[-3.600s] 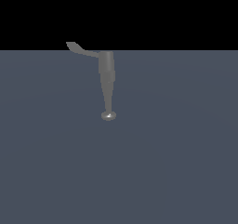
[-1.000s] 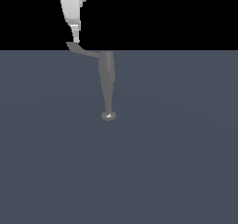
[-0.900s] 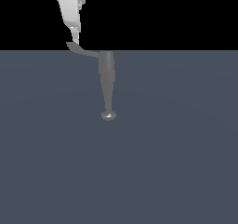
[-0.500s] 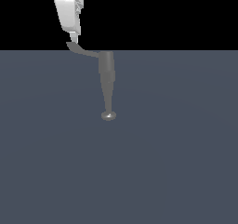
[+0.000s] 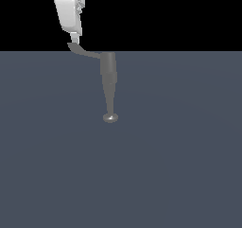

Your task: Turn on the faucet by rotating a designated handle.

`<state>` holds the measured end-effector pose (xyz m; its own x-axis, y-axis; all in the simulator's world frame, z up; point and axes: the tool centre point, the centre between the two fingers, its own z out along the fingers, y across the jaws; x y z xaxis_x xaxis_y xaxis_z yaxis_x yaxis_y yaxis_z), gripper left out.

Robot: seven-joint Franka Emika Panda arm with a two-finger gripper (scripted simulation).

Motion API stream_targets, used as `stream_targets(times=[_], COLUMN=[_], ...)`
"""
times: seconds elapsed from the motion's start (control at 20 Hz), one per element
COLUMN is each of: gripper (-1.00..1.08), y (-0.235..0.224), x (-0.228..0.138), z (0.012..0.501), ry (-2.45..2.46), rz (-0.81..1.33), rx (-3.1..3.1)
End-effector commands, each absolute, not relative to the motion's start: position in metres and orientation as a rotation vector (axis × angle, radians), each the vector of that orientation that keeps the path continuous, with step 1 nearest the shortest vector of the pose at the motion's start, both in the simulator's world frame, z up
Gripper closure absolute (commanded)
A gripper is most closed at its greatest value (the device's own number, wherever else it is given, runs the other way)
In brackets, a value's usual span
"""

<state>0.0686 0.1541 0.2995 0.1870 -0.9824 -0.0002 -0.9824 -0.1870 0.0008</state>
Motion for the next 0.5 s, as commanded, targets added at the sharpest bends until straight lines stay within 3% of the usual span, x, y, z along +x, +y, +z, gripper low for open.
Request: stream_targets(times=[0.0, 0.45], gripper=[1.08, 1.08], y=[0.153, 0.148], x=[0.062, 0.04], z=[0.299, 0.299], ry=[-2.003, -2.003], rz=[-0.001, -0.001], rx=[2.42, 2.42])
